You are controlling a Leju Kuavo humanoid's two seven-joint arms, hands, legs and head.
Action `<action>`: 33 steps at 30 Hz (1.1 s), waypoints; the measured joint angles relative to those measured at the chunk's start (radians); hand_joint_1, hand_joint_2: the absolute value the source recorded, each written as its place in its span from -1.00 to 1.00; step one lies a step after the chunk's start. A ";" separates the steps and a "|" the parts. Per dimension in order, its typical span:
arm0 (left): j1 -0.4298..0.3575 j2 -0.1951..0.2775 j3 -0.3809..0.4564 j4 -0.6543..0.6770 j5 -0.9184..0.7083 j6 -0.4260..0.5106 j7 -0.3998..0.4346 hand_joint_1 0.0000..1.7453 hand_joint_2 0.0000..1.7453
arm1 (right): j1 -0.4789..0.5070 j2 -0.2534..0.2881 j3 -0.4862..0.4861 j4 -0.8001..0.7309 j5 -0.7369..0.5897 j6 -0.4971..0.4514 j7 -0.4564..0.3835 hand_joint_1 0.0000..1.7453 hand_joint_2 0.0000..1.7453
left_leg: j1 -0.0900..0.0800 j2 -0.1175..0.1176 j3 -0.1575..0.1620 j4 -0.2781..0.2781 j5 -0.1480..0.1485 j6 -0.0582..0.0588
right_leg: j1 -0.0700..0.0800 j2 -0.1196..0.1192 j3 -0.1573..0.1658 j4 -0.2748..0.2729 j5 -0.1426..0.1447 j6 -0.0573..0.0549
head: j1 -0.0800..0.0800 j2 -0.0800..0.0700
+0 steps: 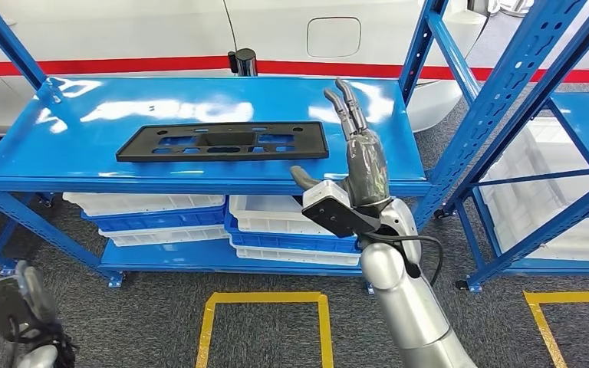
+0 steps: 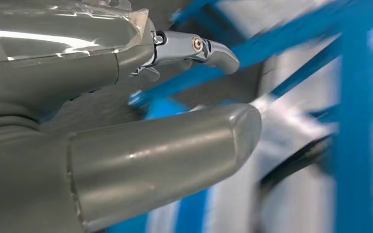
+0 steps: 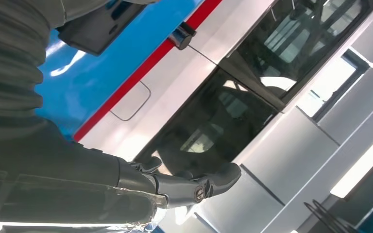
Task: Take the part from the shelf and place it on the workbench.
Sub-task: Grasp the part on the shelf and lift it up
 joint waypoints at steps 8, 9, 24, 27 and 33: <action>0.054 -0.067 -0.009 0.123 -0.078 -0.007 0.000 -1.00 -1.00 | 0.098 -0.006 -0.047 -0.057 -0.019 -0.036 -0.014 -1.00 1.00 | 0.000 0.001 0.000 0.000 -0.001 0.000 | 0.000 0.000 -0.001 0.000 0.000 0.000 | 0.000 0.000; 0.058 -0.071 -0.009 0.129 -0.080 -0.008 0.000 -1.00 -1.00 | 0.106 -0.008 -0.051 -0.061 -0.022 -0.038 -0.016 -1.00 1.00 | 0.000 0.001 0.000 0.000 -0.001 0.000 | 0.000 0.000 -0.001 0.000 0.000 0.000 | 0.000 0.000; 0.076 -0.095 -0.011 0.176 -0.086 -0.016 0.000 -1.00 -1.00 | 0.156 -0.027 -0.091 -0.097 -0.035 -0.043 -0.028 -1.00 1.00 | 0.000 0.001 0.000 0.000 0.000 0.000 | 0.001 0.000 0.000 0.000 0.000 0.000 | 0.000 0.000; 0.077 -0.097 -0.011 0.178 -0.086 -0.020 0.000 -1.00 -1.00 | 0.156 -0.027 -0.095 -0.098 -0.039 -0.043 -0.033 -1.00 1.00 | 0.000 0.001 0.000 0.000 0.000 0.000 | 0.000 0.000 0.000 0.000 0.000 0.000 | 0.000 0.000; 0.093 -0.101 -0.014 0.177 -0.078 -0.042 0.000 -1.00 -1.00 | 0.155 -0.035 -0.102 -0.097 -0.058 -0.041 -0.054 -1.00 1.00 | 0.000 0.000 0.000 0.000 0.000 0.000 | 0.000 0.000 0.000 0.000 0.000 0.000 | 0.000 0.000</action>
